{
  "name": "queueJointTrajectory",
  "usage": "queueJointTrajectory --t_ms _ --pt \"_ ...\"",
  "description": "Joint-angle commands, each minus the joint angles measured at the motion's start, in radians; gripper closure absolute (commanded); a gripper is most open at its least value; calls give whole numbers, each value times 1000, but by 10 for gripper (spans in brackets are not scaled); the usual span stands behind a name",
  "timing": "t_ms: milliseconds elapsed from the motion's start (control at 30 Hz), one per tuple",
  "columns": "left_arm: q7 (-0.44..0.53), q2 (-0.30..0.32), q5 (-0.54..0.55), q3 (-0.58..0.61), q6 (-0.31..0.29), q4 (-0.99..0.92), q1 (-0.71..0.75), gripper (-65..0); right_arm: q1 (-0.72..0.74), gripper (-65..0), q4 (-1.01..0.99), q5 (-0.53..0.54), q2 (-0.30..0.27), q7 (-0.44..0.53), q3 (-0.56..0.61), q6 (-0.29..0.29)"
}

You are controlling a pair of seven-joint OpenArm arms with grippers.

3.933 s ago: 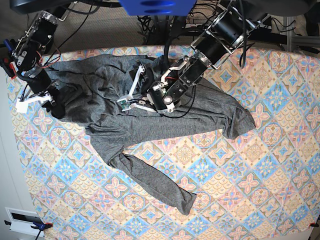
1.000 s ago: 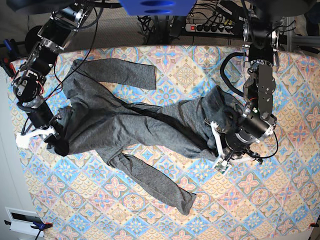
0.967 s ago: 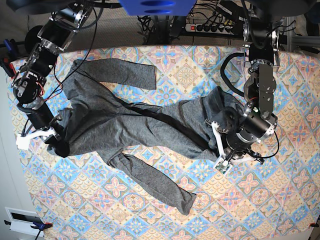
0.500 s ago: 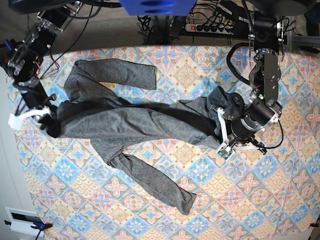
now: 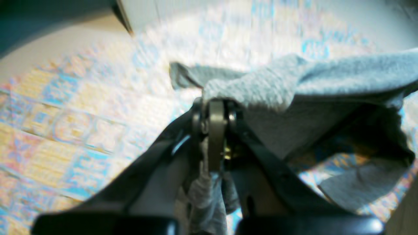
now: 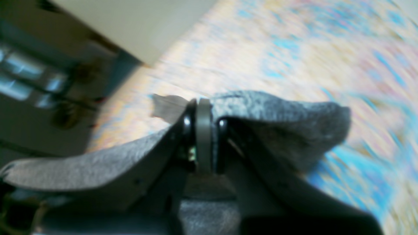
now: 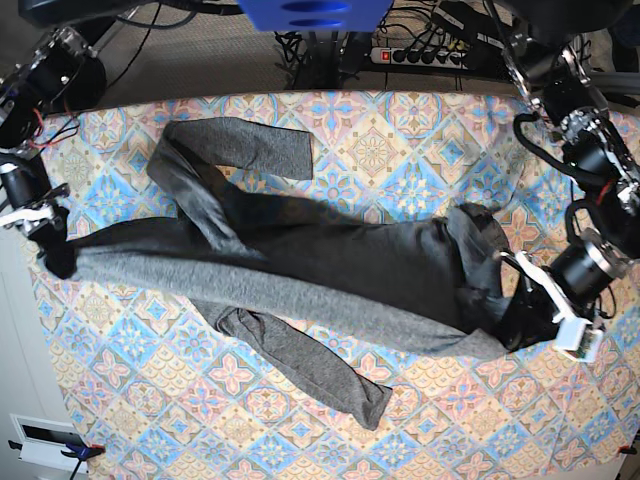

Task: Layout the t-shirt on the table in an organized manner, then fold the t-shirt properly
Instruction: 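Lift the shirt high with both grippers, stretching it between them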

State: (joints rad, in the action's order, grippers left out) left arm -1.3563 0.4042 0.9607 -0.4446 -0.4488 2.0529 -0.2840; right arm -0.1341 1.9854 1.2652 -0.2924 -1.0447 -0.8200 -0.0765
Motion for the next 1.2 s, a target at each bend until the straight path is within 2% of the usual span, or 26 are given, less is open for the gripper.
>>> queueJointTrajectory --t_ms 0,133,267,433,567,733,867,933,1067,1167 --pt "31 15 36 -29 0 13 -42 0 17 0 19 9 -26 36 -34 -6" --pt "31 49 85 -105 0 12 -106 0 75 0 19 11 -47 36 -91 -6" --pt "31 72 99 -102 0 12 -189 0 146 0 16 12 -60 36 -127 -7" --pt "31 104 97 -89 0 12 -284 0 274 0 13 8 -70 71 -120 -7" --pt "31 104 90 -47 0 10 -367 0 348 0 10 -2 -115 79 -118 -7" --pt "31 103 90 -43 0 8 -415 0 437 0 10 -54 -127 79 -117 -7" --pt "31 103 93 -43 0 8 -419 0 434 0 10 -60 -129 79 -118 -7" --pt "36 103 97 -47 0 8 -418 0 434 0 10 -57 -129 79 -121 -26" --pt "41 104 97 -52 0 10 -466 0 440 0 15 -57 -133 91 -157 -125" --pt "41 104 96 -52 0 10 -502 0 456 0 18 -57 -189 100 -174 -133"
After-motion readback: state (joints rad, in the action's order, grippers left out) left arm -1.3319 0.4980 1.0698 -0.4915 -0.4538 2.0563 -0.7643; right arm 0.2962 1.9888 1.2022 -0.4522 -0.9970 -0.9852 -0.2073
